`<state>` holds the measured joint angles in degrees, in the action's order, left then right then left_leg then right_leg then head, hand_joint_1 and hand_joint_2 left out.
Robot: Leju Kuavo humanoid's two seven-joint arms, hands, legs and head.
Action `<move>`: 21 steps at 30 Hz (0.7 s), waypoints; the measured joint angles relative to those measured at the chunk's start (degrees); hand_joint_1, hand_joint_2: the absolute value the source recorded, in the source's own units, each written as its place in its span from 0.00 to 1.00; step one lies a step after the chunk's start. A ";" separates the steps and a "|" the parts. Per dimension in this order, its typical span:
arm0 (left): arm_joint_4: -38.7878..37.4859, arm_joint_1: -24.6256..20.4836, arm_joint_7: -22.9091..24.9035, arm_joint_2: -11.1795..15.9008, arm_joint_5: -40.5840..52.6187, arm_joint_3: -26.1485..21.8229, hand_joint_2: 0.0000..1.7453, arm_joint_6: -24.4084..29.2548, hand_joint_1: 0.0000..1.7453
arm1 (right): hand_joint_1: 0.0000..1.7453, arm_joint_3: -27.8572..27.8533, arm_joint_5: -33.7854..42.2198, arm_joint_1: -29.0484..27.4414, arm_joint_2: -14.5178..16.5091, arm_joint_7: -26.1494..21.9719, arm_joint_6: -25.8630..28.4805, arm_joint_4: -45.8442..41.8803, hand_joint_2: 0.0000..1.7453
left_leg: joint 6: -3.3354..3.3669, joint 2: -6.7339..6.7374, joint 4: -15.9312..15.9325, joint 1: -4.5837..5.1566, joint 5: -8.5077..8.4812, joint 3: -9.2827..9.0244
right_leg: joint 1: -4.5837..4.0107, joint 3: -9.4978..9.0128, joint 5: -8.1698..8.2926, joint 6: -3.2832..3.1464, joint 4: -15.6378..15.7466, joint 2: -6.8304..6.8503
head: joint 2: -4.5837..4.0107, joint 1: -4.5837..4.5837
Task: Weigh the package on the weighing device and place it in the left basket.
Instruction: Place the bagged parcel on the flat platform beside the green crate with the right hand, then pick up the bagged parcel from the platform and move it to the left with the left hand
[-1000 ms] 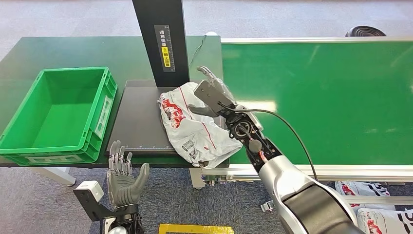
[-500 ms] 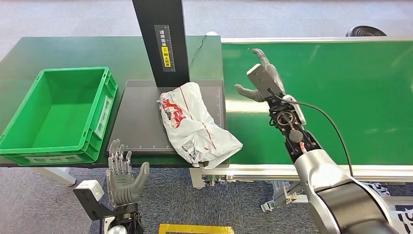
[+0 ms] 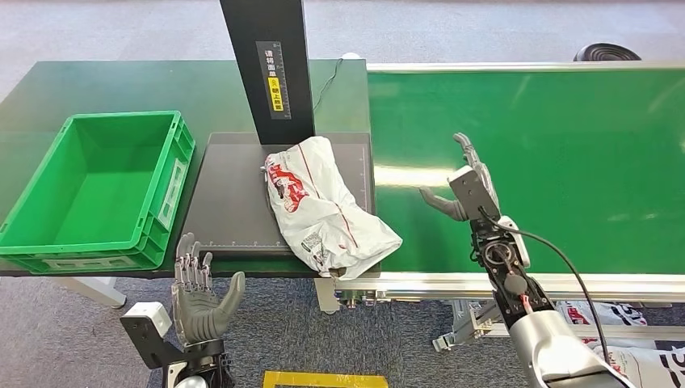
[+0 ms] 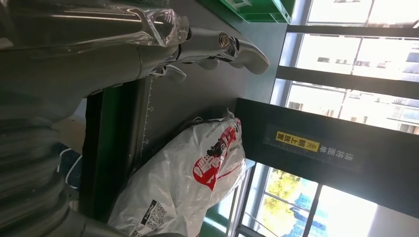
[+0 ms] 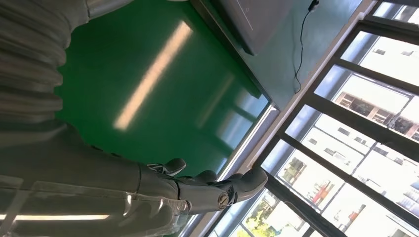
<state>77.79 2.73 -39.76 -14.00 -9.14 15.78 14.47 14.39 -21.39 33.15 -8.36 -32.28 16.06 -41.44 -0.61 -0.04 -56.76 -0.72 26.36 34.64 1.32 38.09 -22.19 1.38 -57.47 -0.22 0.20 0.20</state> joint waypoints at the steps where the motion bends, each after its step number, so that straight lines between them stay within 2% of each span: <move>1: 0.03 0.09 0.00 0.02 -0.01 0.04 1.00 0.08 0.00 | 0.00 -0.16 0.40 -1.32 0.26 -0.45 -0.04 -1.04 1.00 | 0.00 0.00 0.00 0.00 0.00 0.01 | 0.00 0.00 0.00 0.00 0.00 0.01 | 0.00 -0.01; 6: 0.64 0.90 0.02 0.16 -0.05 0.09 1.00 0.57 0.00 | 0.00 -0.63 2.65 -8.53 2.73 -4.36 1.17 -6.66 1.00 | -0.01 0.00 0.01 -0.01 0.03 0.01 | 0.00 0.01 -0.06 0.04 0.00 0.01 | 0.00 0.01; 9: 0.98 1.66 0.03 0.28 -0.07 0.17 1.00 0.92 0.00 | 0.00 -0.61 4.10 -12.96 5.22 -6.59 3.54 -10.21 1.00 | -0.02 0.00 0.02 -0.02 0.05 0.01 | -0.01 0.01 -0.11 0.06 0.00 0.01 | 0.00 0.01; 13: 1.04 1.99 0.18 0.30 -0.05 0.43 1.00 1.51 0.00 | 0.00 -0.27 9.99 -19.30 9.46 -7.51 8.00 -17.14 1.00 | -0.03 0.00 0.03 -0.02 0.06 0.01 | -0.01 0.01 -0.16 0.09 0.00 0.01 | 0.00 0.01; 16: 1.05 1.90 0.62 0.29 0.12 0.56 1.00 1.89 0.00 | 0.00 1.65 13.06 -23.49 12.52 -7.72 11.01 -22.18 1.00 | -0.03 0.01 0.04 -0.02 0.07 -0.02 | -0.01 0.01 -0.17 0.10 0.00 -0.01 | 0.00 -0.01; 21: 1.34 1.76 2.18 0.28 1.46 0.61 1.00 2.44 0.00 | 0.00 5.99 15.21 -30.17 16.98 -7.80 10.20 -27.87 1.00 | -0.03 0.01 0.04 -0.02 0.07 -0.02 | -0.01 0.01 -0.19 0.09 0.00 0.00 | 0.00 0.01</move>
<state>79.13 4.50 -37.57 -13.72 -7.68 16.39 16.91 20.38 -6.18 2.98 8.62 -40.09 26.26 -69.31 -0.64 -0.02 -56.72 -0.74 26.43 34.62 1.31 38.11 -22.38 1.47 -57.47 -0.23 0.20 0.21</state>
